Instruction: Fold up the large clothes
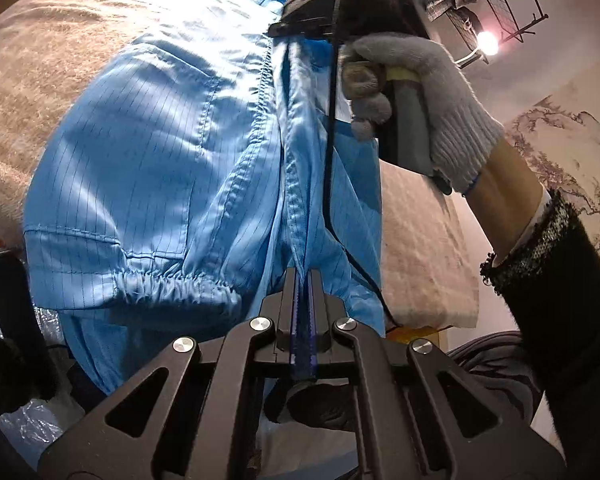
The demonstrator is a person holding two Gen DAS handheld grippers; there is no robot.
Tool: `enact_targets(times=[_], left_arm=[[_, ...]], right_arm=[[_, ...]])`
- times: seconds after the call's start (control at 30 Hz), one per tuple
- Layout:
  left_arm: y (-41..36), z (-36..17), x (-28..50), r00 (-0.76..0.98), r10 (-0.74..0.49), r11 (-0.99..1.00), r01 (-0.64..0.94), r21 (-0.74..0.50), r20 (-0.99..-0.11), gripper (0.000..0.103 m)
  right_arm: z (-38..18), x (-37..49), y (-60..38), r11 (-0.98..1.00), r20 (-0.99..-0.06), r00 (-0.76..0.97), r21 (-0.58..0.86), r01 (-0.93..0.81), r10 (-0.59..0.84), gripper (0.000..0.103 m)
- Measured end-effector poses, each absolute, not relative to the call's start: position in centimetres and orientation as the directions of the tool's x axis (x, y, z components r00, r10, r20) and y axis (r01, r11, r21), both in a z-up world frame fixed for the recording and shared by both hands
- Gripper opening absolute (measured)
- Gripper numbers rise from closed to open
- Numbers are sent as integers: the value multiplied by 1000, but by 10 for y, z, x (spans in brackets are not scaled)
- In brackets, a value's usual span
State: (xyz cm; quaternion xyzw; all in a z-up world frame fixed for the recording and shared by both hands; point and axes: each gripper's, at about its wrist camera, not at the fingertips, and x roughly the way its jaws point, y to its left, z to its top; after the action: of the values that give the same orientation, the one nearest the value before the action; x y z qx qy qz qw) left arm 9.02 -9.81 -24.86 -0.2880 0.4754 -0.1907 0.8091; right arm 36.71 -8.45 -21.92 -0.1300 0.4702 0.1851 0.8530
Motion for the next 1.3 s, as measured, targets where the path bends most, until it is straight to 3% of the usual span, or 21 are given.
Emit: enact_targets(times=[0.07,0.1,0.17,0.3,0.5,0.67,0.87,0.9,0.93,1.03,1.3], left_arm=[[-97,-252,90,469,-584,761,32,-648,-663,1],[-97,-253,89,465,-587,759,28,-651,-663,1],[-96,-254,88,461,-589,756,23,-654,-664,1],[-94,-257,91,458,-591,754,23,-656,-663,1],[-99,-258,94,451,-595,758,41,-651,-665,1],[-103,-260,101,442,-599,759,49,-649,-668,1],[-102,-266,105,426,-611,750,42,-660,-667,1],[-103,-266,106,423,-614,748,43,-662,-666,1],[-103,-267,107,421,-616,748,45,-662,-666,1],[-101,-268,108,419,-620,745,51,-665,-663,1],[-92,-273,110,415,-634,733,56,-678,-652,1]], right_arm=[[-221,366,-84,887,-858,460,-10,-461,230,10],[-217,367,-87,884,-858,447,17,-467,252,22],[-202,363,-102,862,-829,420,137,-487,369,31],[-163,351,-158,804,-708,437,323,-499,555,32],[-168,387,-259,872,-684,554,453,-186,474,47],[-201,435,-291,819,-674,550,573,-31,493,47],[-235,487,-277,846,-725,523,533,14,448,45],[-240,495,-273,855,-737,515,518,16,437,27],[-243,499,-273,858,-744,506,513,13,437,1],[-233,503,-270,874,-760,499,486,10,417,0],[-146,522,-242,905,-727,569,419,-78,385,0]])
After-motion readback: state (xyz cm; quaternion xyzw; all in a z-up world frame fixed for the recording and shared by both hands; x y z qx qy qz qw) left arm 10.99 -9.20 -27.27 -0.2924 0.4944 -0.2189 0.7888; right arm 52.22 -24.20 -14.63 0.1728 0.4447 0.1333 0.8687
